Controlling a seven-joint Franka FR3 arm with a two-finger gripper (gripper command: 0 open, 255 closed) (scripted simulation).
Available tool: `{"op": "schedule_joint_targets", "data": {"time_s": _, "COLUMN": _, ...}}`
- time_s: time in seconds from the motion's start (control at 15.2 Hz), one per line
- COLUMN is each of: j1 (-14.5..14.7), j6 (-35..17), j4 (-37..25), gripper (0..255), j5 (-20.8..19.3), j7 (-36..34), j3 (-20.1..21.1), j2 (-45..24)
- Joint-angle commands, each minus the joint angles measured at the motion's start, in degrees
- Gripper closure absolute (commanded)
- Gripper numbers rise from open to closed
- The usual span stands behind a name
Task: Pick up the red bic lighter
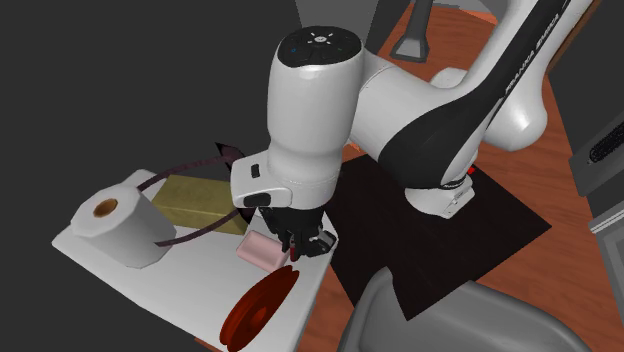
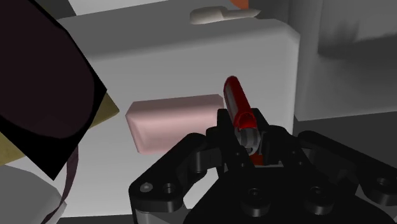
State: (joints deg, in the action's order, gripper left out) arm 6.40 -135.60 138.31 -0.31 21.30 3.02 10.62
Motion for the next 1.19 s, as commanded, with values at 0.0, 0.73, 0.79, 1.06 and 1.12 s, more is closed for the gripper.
{"op": "schedule_joint_targets", "data": {"time_s": 0.0, "j1": 0.0, "j6": 0.1, "j4": 0.1, "gripper": 255, "j5": 0.0, "j7": 0.1, "j3": -0.1, "j2": 0.2}}
{"op": "schedule_joint_targets", "data": {"time_s": 0.73, "j1": 0.0, "j6": 9.1, "j4": -5.0, "gripper": 255, "j5": 0.3, "j7": 0.3, "j3": -0.2, "j2": 4.0}}
{"op": "schedule_joint_targets", "data": {"time_s": 0.79, "j1": 0.0, "j6": 9.9, "j4": -5.6, "gripper": 255, "j5": 0.3, "j7": 0.4, "j3": -0.2, "j2": 4.3}}
{"op": "schedule_joint_targets", "data": {"time_s": 1.06, "j1": 0.0, "j6": 12.4, "j4": -7.3, "gripper": 255, "j5": 0.3, "j7": 0.4, "j3": -0.2, "j2": 5.1}}
{"op": "schedule_joint_targets", "data": {"time_s": 1.12, "j1": 0.0, "j6": 12.4, "j4": -7.3, "gripper": 255, "j5": 0.3, "j7": 0.4, "j3": -0.2, "j2": 5.1}}
